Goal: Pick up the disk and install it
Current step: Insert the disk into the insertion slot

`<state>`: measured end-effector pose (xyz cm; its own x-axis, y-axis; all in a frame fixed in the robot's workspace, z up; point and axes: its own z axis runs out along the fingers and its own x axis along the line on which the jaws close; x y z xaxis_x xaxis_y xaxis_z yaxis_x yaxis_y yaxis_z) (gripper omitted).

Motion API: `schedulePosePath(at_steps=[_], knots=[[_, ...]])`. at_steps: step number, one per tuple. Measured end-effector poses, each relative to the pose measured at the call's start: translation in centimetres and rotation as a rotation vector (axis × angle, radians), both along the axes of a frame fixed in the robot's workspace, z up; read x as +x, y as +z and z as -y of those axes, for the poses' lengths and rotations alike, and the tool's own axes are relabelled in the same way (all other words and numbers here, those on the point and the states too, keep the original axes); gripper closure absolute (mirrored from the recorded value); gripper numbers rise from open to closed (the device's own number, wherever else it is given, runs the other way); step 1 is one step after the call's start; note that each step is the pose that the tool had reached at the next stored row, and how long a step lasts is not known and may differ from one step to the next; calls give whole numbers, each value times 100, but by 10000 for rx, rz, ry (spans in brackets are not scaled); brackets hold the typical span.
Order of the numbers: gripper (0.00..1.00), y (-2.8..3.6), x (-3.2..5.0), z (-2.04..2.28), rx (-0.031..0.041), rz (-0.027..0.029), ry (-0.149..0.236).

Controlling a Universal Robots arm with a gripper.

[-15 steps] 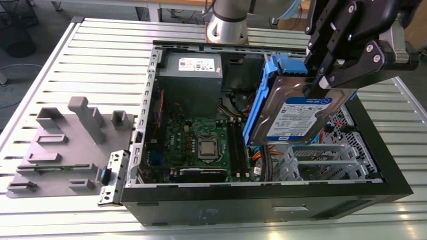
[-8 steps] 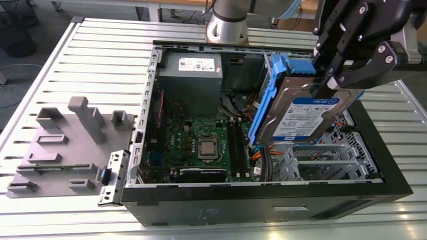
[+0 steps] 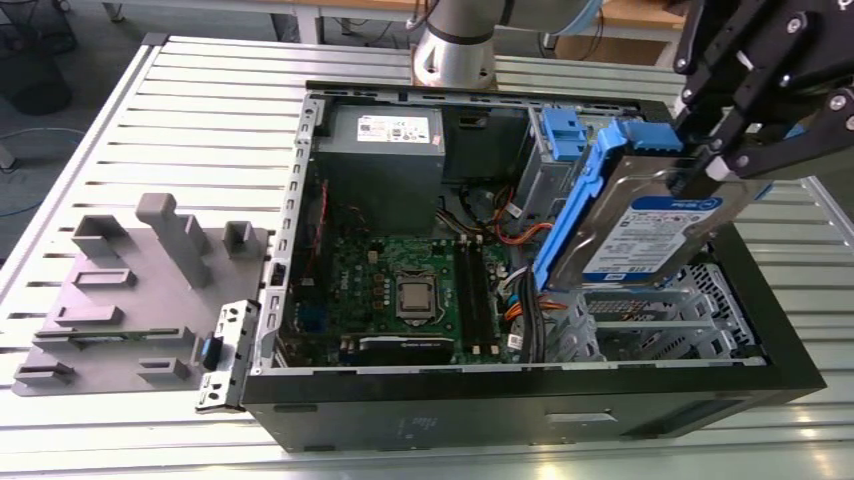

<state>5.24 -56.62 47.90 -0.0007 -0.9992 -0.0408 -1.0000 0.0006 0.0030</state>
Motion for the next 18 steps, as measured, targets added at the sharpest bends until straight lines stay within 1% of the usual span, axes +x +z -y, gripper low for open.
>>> schedulePosePath(at_steps=[7,11,13,15,18], knots=[[65,-4,286,0,1,-32,-1],[65,-5,423,0,0,-43,-1],[65,-7,472,0,0,-45,-1],[65,-11,494,7,1,-45,-1],[65,-24,497,48,10,-45,-3]])
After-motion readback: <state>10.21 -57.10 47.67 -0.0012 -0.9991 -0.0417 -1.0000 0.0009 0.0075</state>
